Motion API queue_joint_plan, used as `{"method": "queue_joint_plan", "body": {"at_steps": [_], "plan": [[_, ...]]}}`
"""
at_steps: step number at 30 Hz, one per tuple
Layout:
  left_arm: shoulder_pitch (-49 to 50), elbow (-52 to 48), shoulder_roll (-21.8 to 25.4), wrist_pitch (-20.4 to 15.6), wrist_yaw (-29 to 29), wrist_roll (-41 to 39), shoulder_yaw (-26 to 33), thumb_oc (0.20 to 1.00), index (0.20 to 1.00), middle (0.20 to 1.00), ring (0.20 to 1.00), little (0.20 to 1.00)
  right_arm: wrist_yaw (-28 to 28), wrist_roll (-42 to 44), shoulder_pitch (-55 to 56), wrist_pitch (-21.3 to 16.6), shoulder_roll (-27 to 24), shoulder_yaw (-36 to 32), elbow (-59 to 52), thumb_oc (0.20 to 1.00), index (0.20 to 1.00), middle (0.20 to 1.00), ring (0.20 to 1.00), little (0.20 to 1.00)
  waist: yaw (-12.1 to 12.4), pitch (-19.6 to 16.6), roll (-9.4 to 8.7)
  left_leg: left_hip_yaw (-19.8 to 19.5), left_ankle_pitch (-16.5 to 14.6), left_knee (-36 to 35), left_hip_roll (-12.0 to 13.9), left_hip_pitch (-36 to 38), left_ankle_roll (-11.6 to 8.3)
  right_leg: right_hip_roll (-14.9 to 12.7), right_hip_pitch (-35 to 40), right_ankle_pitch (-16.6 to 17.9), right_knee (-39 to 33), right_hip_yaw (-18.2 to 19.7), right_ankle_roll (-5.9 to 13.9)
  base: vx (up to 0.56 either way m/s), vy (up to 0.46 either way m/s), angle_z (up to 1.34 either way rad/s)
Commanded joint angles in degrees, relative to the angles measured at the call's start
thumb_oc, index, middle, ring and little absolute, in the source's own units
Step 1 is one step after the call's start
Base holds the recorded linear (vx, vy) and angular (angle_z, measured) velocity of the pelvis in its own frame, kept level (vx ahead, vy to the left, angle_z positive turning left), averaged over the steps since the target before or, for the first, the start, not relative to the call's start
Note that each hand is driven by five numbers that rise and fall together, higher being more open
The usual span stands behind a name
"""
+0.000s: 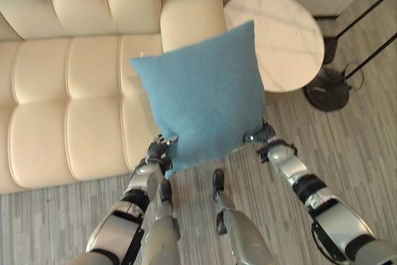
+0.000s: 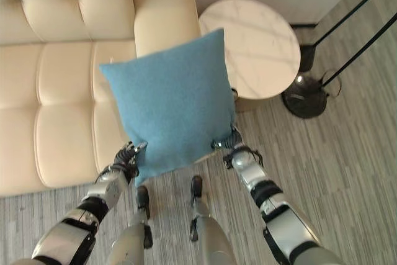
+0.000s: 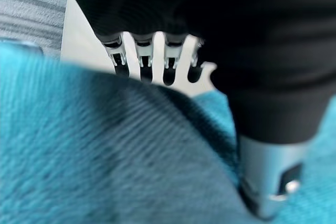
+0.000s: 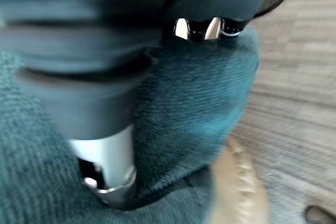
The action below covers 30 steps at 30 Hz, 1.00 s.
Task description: Pick up all the scattered cushions and arrange them neatly on the sofa.
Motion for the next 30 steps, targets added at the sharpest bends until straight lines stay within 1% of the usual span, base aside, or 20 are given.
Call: {"method": "queue_joint_plan", "body": {"at_steps": [1, 3, 5, 6, 8, 10, 11, 12, 13, 14, 15, 16, 18, 20, 21, 23, 26, 28, 29, 30], "plan": [[-4.39, 0.44, -1.82, -2.17, 0.77, -0.30, -3.40, 1.000, 1.000, 1.000, 1.000, 1.000, -0.17, 2.07, -3.39, -5.74, 2.69, 2.94, -5.43, 1.000, 1.000, 1.000, 1.000, 1.000, 1.15, -1.77, 0.09, -3.91, -3.95, 2.08, 0.90, -0.73, -1.23, -3.38, 0.78, -11.56, 6.96, -1.28, 3.39, -0.01, -0.004, 0.03], [-6.02, -1.59, -1.46, -2.76, 1.00, -0.16, -4.29, 1.000, 1.000, 1.000, 1.000, 1.000, -0.79, 2.23, -4.88, -6.59, 2.56, 3.09, -8.17, 1.000, 1.000, 1.000, 1.000, 1.000, 1.08, -1.21, 0.28, -4.02, -3.46, 1.67, 0.92, -1.27, -1.47, -3.47, 0.01, -11.45, 7.12, -1.34, 3.45, 0.00, -0.001, -0.02], [-7.21, -6.50, -1.61, -3.16, 0.39, 0.80, -6.39, 1.000, 1.000, 1.000, 1.000, 1.000, -0.42, 1.61, -5.58, -7.35, 2.65, 3.75, -13.47, 1.000, 1.000, 1.000, 1.000, 1.000, 0.89, -0.62, 0.47, -4.06, -3.02, 0.96, 0.96, -1.60, -1.69, -3.53, -0.56, -11.50, 7.27, -1.79, 3.61, 0.01, 0.001, -0.03], [-7.19, -6.52, -1.61, -3.15, 0.39, 0.80, -6.40, 1.000, 1.000, 1.000, 1.000, 1.000, -0.42, 1.61, -5.56, -7.34, 2.64, 3.74, -13.49, 1.000, 1.000, 1.000, 1.000, 1.000, 0.88, -0.65, 0.47, -4.06, -3.02, 0.96, 0.96, -1.62, -1.69, -3.53, -0.59, -11.50, 7.27, -1.79, 3.61, 0.02, 0.003, 0.03], [-6.69, -12.92, -2.39, -3.73, -0.55, 0.47, -8.04, 1.000, 1.000, 1.000, 1.000, 1.000, 0.60, 1.58, -4.71, -8.17, 3.18, 4.65, -19.30, 1.000, 1.000, 1.000, 1.000, 1.000, 0.72, -0.28, 0.66, -4.09, -2.82, 0.20, 0.91, -1.29, -1.80, -3.53, -0.60, -11.58, 7.38, -1.77, 3.69, 0.03, 0.008, 0.03], [-6.21, -14.63, -2.92, -3.77, -0.87, -0.19, -8.38, 0.784, 0.784, 0.784, 0.784, 0.784, 1.13, 1.54, -4.09, -8.26, 3.57, 4.83, -21.21, 1.000, 1.000, 1.000, 1.000, 1.000, 0.59, -0.40, 0.68, -4.09, -2.69, 0.00, 0.91, -1.34, -1.79, -3.57, -0.74, -11.43, 7.26, -1.85, 3.70, 0.00, 0.000, 0.00], [-5.84, -16.09, -3.55, -3.81, -1.15, -1.24, -8.71, 0.404, 0.404, 0.404, 0.404, 0.404, 1.55, 1.77, -3.61, -8.39, 3.93, 5.10, -23.07, 1.000, 1.000, 1.000, 1.000, 1.000, 0.54, -0.40, 0.65, -4.06, -2.70, -0.19, 0.94, -1.17, -1.79, -3.56, -0.69, -11.43, 7.19, -1.91, 3.70, 0.00, 0.000, 0.00], [-5.50, -17.37, -4.48, -3.84, -1.66, -2.20, -9.19, 0.200, 0.200, 0.200, 0.200, 0.200, 2.24, 2.16, -2.91, -8.81, 4.38, 5.42, -24.62, 1.000, 1.000, 1.000, 1.000, 1.000, 0.47, -0.40, 0.66, -4.01, -2.71, -0.50, 0.99, -0.91, -1.83, -3.57, -0.54, -11.43, 7.04, -1.92, 3.73, 0.00, 0.000, 0.00], [-4.93, -19.20, -5.20, -3.90, -2.14, -2.92, -9.66, 0.200, 0.200, 0.200, 0.200, 0.200, 2.74, 2.98, -2.12, -9.07, 4.93, 5.52, -26.40, 1.000, 1.000, 1.000, 1.000, 1.000, 0.41, -0.31, 0.67, -3.97, -2.74, -0.67, 1.00, -0.67, -1.84, -3.55, -0.45, -11.38, 6.95, -1.84, 3.77, 0.00, 0.000, 0.00], [-3.57, -22.01, -6.71, -3.63, -3.80, -5.09, -10.61, 0.200, 0.200, 0.200, 0.200, 0.200, 4.26, 5.18, -0.74, -10.11, 5.93, 6.15, -29.24, 0.542, 0.542, 0.542, 0.542, 0.542, 0.43, -0.04, 0.65, -3.84, -2.91, -1.00, 1.06, 0.02, -1.89, -3.48, -0.09, -11.37, 6.74, -1.76, 3.82, 0.00, 0.000, 0.00], [-2.91, -22.65, -7.70, -3.37, -4.93, -6.62, -11.24, 0.200, 0.200, 0.200, 0.200, 0.200, 5.40, 6.36, 0.17, -10.50, 6.63, 6.62, -30.29, 0.435, 0.435, 0.435, 0.435, 0.435, 0.43, 0.02, 0.64, -3.78, -2.94, -1.13, 1.05, 0.22, -1.90, -3.47, 0.02, -11.32, 6.56, -1.77, 3.84, 0.00, 0.000, 0.00], [-2.34, -22.81, -8.62, -3.29, -5.98, -8.00, -11.56, 0.200, 0.200, 0.200, 0.200, 0.200, 6.39, 7.78, 0.94, -11.18, 7.39, 7.22, -30.98, 0.200, 0.200, 0.200, 0.200, 0.200, 0.46, 0.09, 0.63, -3.71, -2.95, -1.28, 1.06, 0.45, -1.91, -3.44, 0.14, -11.32, 6.47, -1.74, 3.83, 0.01, 0.005, -0.03], [-2.14, -22.97, -9.42, -3.32, -6.71, -9.23, -11.99, 0.200, 0.200, 0.200, 0.200, 0.200, 7.15, 9.26, 1.52, -11.52, 7.93, 7.72, -31.16, 0.200, 0.200, 0.200, 0.200, 0.200, 0.41, 0.07, 0.59, -3.73, -2.84, -1.34, 1.03, 0.36, -1.93, -3.44, 0.07, -11.18, 6.28, -1.66, 3.83, 0.00, 0.000, 0.00], [-1.40, -23.66, -11.63, -3.08, -8.83, -13.03, -13.45, 0.200, 0.200, 0.200, 0.200, 0.200, 9.52, 14.65, 2.94, -12.62, 9.87, 9.47, -30.62, 0.200, 0.200, 0.200, 0.200, 0.200, 0.55, 0.82, 0.54, -3.71, -2.81, -1.49, 1.09, 0.74, -2.10, -3.35, 0.35, -11.20, 6.12, -1.69, 3.78, 0.00, 0.000, 0.00], [-1.41, -23.66, -11.62, -3.08, -8.83, -13.04, -13.46, 0.200, 0.200, 0.200, 0.200, 0.200, 9.52, 14.65, 2.92, -12.62, 9.88, 9.46, -30.62, 0.200, 0.200, 0.200, 0.200, 0.200, 0.50, 0.69, 0.53, -3.73, -2.72, -1.48, 1.06, 0.53, -2.09, -3.37, 0.20, -11.09, 6.05, -1.70, 3.79, -0.04, -0.008, 0.01], [-0.13, -22.97, -15.33, -3.73, -10.35, -18.53, -15.45, 0.200, 0.200, 0.200, 0.200, 0.200, 15.59, 32.70, 6.83, -13.81, 15.97, 12.53, -25.45, 0.200, 0.200, 0.200, 0.200, 0.200, 1.07, 1.75, 0.48, -3.97, -2.49, -1.95, 1.19, 1.00, -2.37, -3.28, 0.43, -11.08, 6.05, -1.92, 3.65, -0.02, -0.006, 0.01], [1.51, -26.45, -16.28, -5.43, -10.29, -21.83, -16.54, 0.200, 0.200, 0.200, 0.200, 0.200, 17.71, 43.04, 9.58, -16.10, 18.24, 14.11, -23.62, 0.200, 0.200, 0.200, 0.200, 0.200, 1.65, 1.92, 0.64, -4.14, -2.51, -2.29, 1.03, 1.70, -2.48, -3.30, 1.18, -11.16, 6.02, -2.16, 3.76, 0.00, 0.001, 0.01], [1.97, -28.18, -16.11, -5.89, -10.21, -21.83, -16.78, 0.200, 0.200, 0.200, 0.200, 0.200, 17.97, 44.34, 10.16, -16.18, 18.31, 14.40, -23.86, 0.200, 0.200, 0.200, 0.200, 0.200, 1.75, 1.83, 0.74, -4.13, -2.59, -2.32, 1.00, 1.81, -2.48, -3.36, 1.34, -11.19, 6.02, -2.18, 3.79, -0.01, 0.024, 0.12], [2.66, -31.72, -15.62, -6.40, -10.43, -21.98, -17.42, 0.200, 0.200, 0.200, 0.200, 0.200, 19.37, 48.36, 11.96, -16.44, 18.68, 14.92, -24.50, 0.200, 0.200, 0.200, 0.200, 0.200, 2.04, 1.38, 0.97, -4.19, -2.80, -2.34, 0.87, 2.28, -2.42, -3.48, 1.93, -11.22, 5.92, -2.16, 3.93, 0.00, 0.047, 0.12], [3.11, -32.66, -15.16, -6.91, -10.31, -21.20, -17.85, 0.200, 0.200, 0.200, 0.200, 0.200, 19.55, 49.00, 12.20, -16.75, 18.63, 15.03, -24.95, 0.200, 0.200, 0.200, 0.200, 0.200, 2.18, 1.04, 1.12, -4.16, -2.94, -2.35, 0.78, 2.58, -2.38, -3.55, 2.27, -11.26, 5.88, -2.15, 3.98, 0.00, 0.061, 0.08]]}}
